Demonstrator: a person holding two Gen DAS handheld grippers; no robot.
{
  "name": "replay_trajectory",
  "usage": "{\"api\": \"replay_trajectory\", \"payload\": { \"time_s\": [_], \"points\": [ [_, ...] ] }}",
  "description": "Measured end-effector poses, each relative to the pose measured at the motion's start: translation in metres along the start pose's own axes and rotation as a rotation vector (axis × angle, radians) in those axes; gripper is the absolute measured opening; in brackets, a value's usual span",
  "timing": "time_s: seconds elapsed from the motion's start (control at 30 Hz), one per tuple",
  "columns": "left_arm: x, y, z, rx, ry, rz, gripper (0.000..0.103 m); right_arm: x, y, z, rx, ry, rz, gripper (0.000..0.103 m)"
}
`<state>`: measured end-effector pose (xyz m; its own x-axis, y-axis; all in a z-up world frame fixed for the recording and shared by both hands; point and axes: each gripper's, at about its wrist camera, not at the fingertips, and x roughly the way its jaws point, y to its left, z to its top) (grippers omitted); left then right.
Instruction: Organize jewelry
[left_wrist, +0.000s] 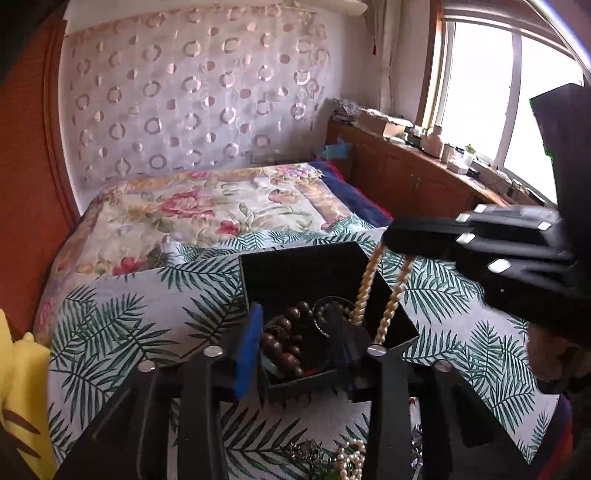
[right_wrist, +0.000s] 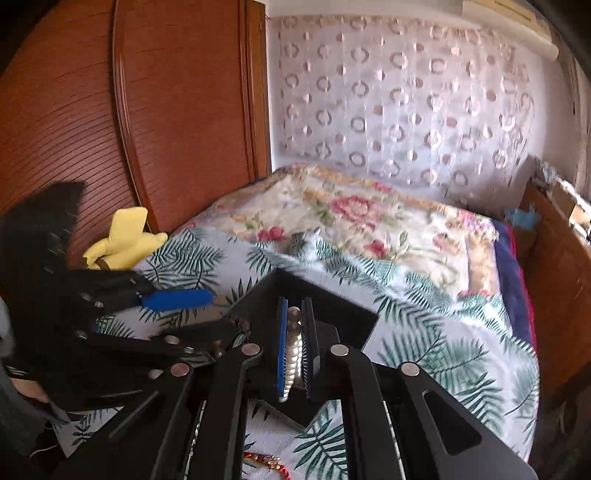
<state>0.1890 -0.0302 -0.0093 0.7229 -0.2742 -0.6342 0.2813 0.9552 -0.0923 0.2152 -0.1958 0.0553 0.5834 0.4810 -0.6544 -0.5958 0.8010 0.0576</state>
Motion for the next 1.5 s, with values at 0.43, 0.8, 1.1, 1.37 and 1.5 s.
{"api": "replay_trajectory", "payload": {
  "time_s": [0.43,0.8,1.1,1.37,1.5],
  "points": [
    [-0.037,0.006,-0.032,-0.001,-0.051,0.074,0.081,-0.002,-0.002,-0.006,0.042,-0.02,-0.002,0.028],
    [-0.063,0.0,-0.059,-0.018,-0.068,0.095,0.095,-0.044,0.009,-0.059,0.048,-0.034,0.014,0.028],
    [-0.072,-0.001,-0.085,-0.035,-0.048,0.098,0.095,-0.054,0.015,-0.115,0.078,0.026,0.006,0.041],
    [-0.072,0.002,-0.108,-0.049,-0.01,0.103,0.095,-0.053,0.023,-0.151,0.104,0.084,0.025,0.051],
    [-0.071,0.003,-0.116,-0.053,0.011,0.099,0.095,-0.044,0.032,-0.161,0.099,0.126,0.028,0.053]
  ]
}}
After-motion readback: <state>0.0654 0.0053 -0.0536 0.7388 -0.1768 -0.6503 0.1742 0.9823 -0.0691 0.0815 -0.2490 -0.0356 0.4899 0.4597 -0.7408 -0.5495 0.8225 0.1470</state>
